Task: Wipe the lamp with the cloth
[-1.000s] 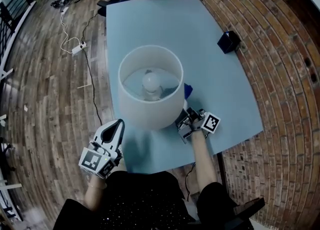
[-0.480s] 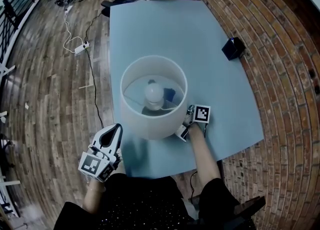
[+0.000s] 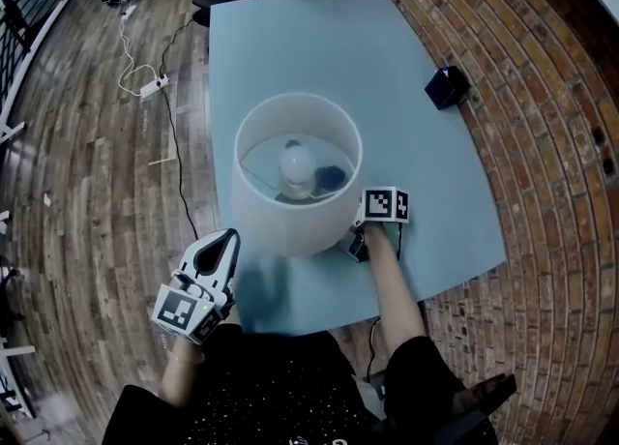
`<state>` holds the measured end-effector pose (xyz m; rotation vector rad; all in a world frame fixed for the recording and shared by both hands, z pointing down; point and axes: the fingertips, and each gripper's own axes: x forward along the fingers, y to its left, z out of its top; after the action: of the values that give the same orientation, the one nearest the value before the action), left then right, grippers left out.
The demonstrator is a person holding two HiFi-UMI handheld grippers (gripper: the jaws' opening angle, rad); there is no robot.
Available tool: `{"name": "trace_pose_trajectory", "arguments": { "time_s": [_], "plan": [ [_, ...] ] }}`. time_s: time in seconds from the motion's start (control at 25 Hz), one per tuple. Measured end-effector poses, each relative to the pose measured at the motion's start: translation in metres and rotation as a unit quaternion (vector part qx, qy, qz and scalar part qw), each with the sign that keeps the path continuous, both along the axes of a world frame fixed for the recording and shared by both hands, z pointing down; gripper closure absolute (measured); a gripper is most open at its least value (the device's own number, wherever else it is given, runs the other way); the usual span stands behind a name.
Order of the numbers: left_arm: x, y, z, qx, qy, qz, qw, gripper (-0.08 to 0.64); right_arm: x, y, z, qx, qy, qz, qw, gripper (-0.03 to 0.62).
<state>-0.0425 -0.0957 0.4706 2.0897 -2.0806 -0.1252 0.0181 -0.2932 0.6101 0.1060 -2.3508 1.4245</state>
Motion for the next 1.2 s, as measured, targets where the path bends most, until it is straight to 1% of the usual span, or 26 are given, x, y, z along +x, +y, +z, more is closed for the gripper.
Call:
{"name": "trace_pose_trajectory", "arguments": {
  "time_s": [0.04,0.12,0.2,0.24,0.28,0.32,0.36,0.44,0.48,0.52,0.6,0.64,0.68,0.72,0.84,0.96,1.0,1.2],
  "plan": [
    [0.001,0.003,-0.003,0.006,0.004,-0.002,1.0000,0.551,0.010,-0.004,-0.004,0.014,-0.002,0.017,1.000,0.515],
    [0.004,0.011,-0.005,0.010,0.007,-0.005,0.9999,0.552,0.032,-0.012,-0.019,0.039,-0.021,0.058,0.997,0.515],
    [0.005,0.020,-0.003,0.006,0.004,-0.007,1.0000,0.551,0.053,-0.014,-0.042,0.075,-0.048,0.097,0.991,0.515],
    [0.006,0.024,-0.002,0.005,0.003,-0.007,1.0000,0.551,0.063,-0.013,-0.052,0.107,-0.053,0.114,0.986,0.515],
    [0.008,0.027,-0.001,0.005,0.002,-0.008,1.0000,0.551,0.074,-0.009,-0.062,0.151,-0.050,0.129,0.979,0.515],
    [0.009,0.030,0.000,0.005,0.001,-0.007,1.0000,0.551,0.085,-0.004,-0.071,0.204,-0.041,0.146,0.967,0.515],
    [0.012,0.033,0.000,0.005,-0.001,-0.004,1.0000,0.552,0.096,0.002,-0.079,0.257,-0.027,0.164,0.952,0.515],
    [0.019,0.037,-0.001,0.003,-0.002,0.006,1.0000,0.551,0.117,0.019,-0.090,0.347,0.009,0.204,0.915,0.515],
    [0.023,0.041,0.000,0.000,-0.002,0.012,0.9999,0.551,0.127,0.029,-0.094,0.380,0.027,0.223,0.897,0.515],
    [0.025,0.044,0.002,-0.004,-0.002,0.016,0.9999,0.552,0.135,0.040,-0.097,0.406,0.043,0.239,0.881,0.515],
    [0.027,0.050,0.005,-0.008,-0.002,0.020,0.9998,0.552,0.146,0.061,-0.103,0.448,0.067,0.261,0.852,0.515],
    [0.027,0.050,0.006,-0.008,-0.001,0.020,0.9998,0.552,0.150,0.069,-0.106,0.464,0.077,0.270,0.840,0.517],
    [0.027,0.050,0.007,-0.006,0.000,0.019,0.9998,0.551,0.154,0.075,-0.109,0.473,0.084,0.279,0.831,0.517],
    [0.027,0.049,0.007,-0.003,0.001,0.017,0.9998,0.551,0.157,0.079,-0.111,0.477,0.088,0.288,0.826,0.517],
    [0.033,0.050,0.011,-0.001,0.003,0.018,0.9998,0.551,0.167,0.087,-0.114,0.482,0.090,0.308,0.815,0.518],
    [0.036,0.052,0.013,-0.005,0.005,0.025,0.9997,0.551,0.170,0.089,-0.122,0.495,0.094,0.317,0.804,0.520],
    [0.035,0.054,0.014,-0.006,0.006,0.024,0.9997,0.551,0.171,0.090,-0.124,0.497,0.093,0.318,0.802,0.520],
    [0.027,0.058,0.016,-0.009,0.010,0.012,0.9998,0.551,0.175,0.096,-0.125,0.492,0.090,0.323,0.804,0.520]
  ]
}}
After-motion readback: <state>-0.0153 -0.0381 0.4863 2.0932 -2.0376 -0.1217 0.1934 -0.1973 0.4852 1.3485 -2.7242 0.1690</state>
